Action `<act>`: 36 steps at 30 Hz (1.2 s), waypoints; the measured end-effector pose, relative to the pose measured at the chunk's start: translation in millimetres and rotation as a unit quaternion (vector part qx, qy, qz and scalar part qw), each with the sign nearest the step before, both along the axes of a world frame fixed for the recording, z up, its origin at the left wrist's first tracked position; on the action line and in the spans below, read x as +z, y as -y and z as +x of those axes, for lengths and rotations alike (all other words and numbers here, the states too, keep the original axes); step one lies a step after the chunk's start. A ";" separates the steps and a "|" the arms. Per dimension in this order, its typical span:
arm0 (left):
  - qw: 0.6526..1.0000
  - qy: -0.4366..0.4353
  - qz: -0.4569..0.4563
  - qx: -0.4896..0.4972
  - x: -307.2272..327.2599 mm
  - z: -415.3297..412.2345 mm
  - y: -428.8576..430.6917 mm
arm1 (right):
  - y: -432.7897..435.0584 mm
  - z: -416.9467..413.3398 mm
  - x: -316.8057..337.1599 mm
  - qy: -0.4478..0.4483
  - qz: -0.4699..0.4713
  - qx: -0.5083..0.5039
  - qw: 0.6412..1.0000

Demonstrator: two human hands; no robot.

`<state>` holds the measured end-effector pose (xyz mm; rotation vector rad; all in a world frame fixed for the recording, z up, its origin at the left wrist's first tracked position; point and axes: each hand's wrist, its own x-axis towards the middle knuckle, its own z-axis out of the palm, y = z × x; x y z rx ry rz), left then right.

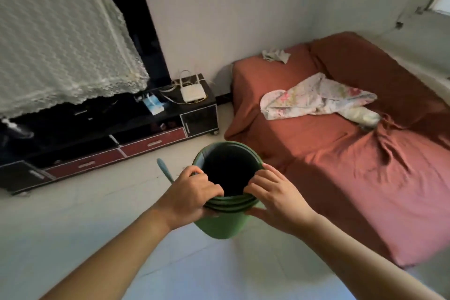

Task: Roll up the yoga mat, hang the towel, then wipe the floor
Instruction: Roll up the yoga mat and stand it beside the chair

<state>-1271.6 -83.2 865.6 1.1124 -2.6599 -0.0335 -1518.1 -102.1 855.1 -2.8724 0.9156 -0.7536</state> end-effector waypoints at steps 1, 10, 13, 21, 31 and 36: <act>1.000 -0.007 -0.003 0.025 3.7 25.6 -12.7 | -1.1 26.5 6.3 0.002 -0.001 0.026 1.000; 0.967 -0.039 -0.019 0.250 12.1 274.9 -156.7 | -57.3 299.9 13.0 0.016 0.008 0.181 0.983; 0.943 -0.034 -0.001 0.332 2.6 347.5 -219.5 | -91.8 394.3 -0.1 0.017 0.015 0.242 0.970; 0.872 0.016 0.034 0.489 -15.7 489.8 -360.1 | -176.1 597.4 -32.7 0.027 0.062 0.405 0.912; 0.810 0.031 0.028 0.585 -22.7 637.1 -409.5 | -203.0 794.3 -56.7 0.005 0.118 0.479 0.870; 0.777 0.013 0.039 0.628 -40.8 735.5 -398.3 | -186.0 909.5 -67.8 -0.009 0.130 0.516 0.847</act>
